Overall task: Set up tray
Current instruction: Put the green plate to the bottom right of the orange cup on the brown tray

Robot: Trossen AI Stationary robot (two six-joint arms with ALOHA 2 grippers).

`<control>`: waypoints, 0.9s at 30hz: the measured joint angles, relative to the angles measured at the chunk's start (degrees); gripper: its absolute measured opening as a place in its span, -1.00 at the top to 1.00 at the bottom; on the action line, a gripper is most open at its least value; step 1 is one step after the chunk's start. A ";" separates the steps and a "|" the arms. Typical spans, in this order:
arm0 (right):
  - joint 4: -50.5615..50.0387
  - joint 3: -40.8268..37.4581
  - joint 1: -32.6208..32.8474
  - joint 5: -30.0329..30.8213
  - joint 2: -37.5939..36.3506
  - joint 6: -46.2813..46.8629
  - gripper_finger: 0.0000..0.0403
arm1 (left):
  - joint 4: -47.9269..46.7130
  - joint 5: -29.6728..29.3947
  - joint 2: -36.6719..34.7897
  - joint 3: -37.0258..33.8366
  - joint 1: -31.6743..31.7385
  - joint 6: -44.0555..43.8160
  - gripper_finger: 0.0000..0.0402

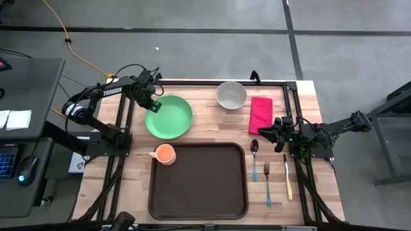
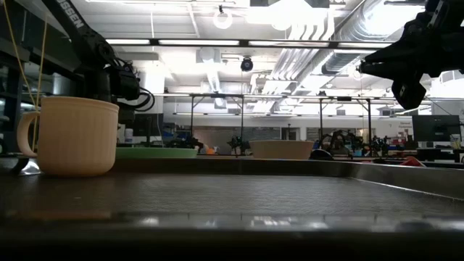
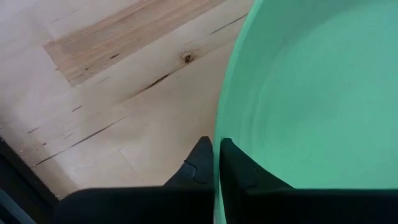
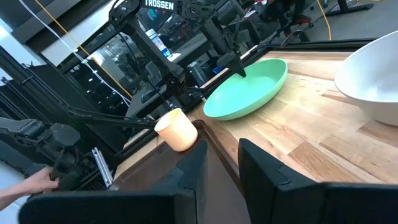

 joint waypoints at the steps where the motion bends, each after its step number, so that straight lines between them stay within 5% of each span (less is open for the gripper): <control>1: 0.00 0.00 0.00 0.00 0.00 -0.02 0.67 | 0.00 0.02 0.00 0.00 0.01 -0.02 0.86; 27: 0.02 0.00 0.00 -0.02 0.00 -0.02 0.67 | 0.55 1.79 0.07 0.37 0.05 -1.47 0.93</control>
